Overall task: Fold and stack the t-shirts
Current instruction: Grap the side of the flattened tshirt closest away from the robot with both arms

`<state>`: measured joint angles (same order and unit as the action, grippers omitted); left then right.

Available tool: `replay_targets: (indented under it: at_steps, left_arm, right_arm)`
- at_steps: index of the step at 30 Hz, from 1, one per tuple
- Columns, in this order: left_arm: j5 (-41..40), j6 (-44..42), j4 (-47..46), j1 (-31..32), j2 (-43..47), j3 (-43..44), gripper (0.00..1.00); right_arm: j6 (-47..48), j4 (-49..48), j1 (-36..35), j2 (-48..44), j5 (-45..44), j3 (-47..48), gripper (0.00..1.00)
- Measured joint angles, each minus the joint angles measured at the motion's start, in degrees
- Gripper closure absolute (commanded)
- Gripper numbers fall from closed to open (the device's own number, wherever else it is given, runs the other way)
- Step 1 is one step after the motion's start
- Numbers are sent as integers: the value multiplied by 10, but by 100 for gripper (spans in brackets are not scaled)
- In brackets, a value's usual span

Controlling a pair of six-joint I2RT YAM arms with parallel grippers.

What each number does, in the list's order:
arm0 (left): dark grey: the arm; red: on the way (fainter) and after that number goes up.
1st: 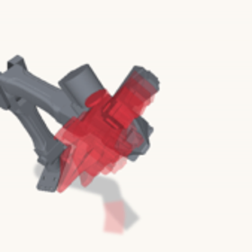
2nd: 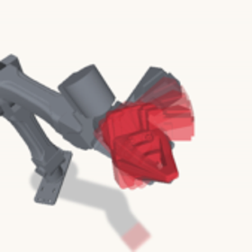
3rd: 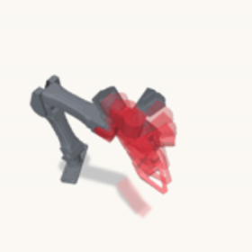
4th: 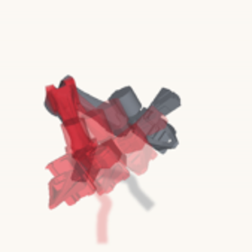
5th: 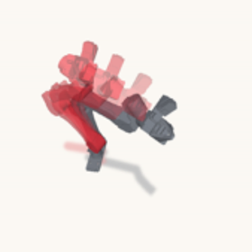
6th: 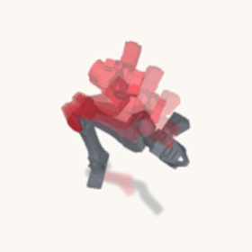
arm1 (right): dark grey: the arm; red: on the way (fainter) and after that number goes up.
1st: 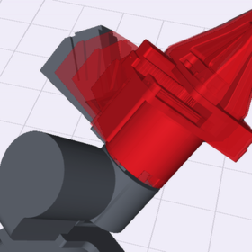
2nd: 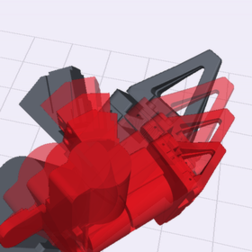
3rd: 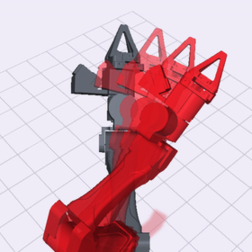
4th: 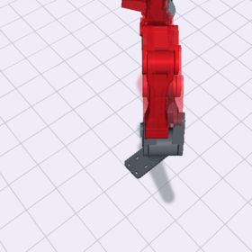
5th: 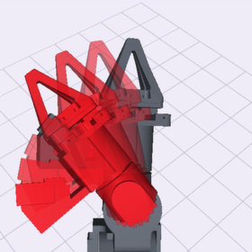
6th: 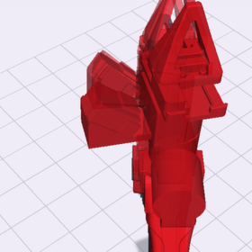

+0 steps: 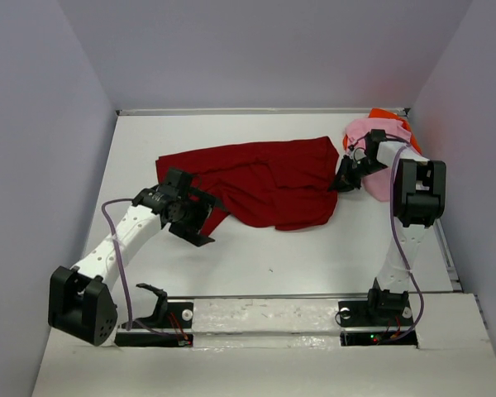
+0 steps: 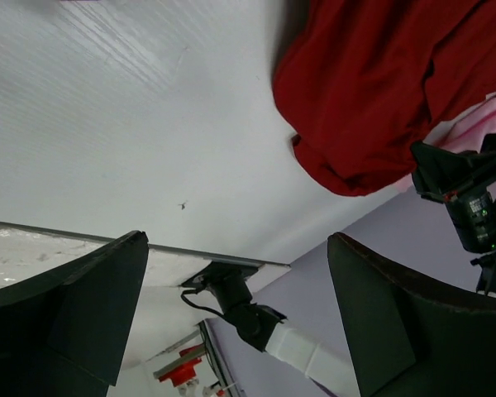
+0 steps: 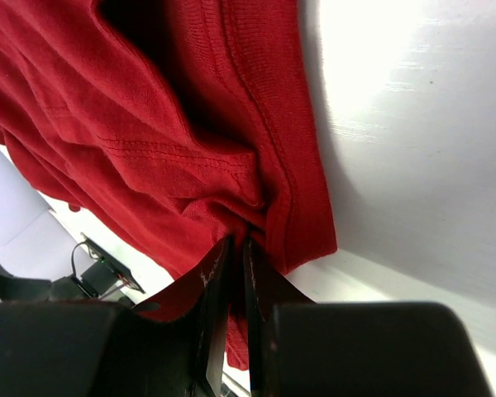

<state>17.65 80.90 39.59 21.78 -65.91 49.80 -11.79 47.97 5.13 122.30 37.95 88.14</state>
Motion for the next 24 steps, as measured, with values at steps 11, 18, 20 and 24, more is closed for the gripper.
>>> replay_targets:
  at_steps: [11,18,20,24]
  left_arm:
    - [-52,38,36,-2,-108,34,2]
    - [-64,39,32,-56,-145,-10,5]
    - [-67,45,34,-76,-116,-49,5]
    - [-74,49,48,-93,-76,-69,5]
  right_arm:
    - [0,-1,0,1,13,0,84]
    - [0,-2,0,1,26,0,84]
    - [0,-2,0,1,29,0,84]
    - [0,-3,0,1,35,0,84]
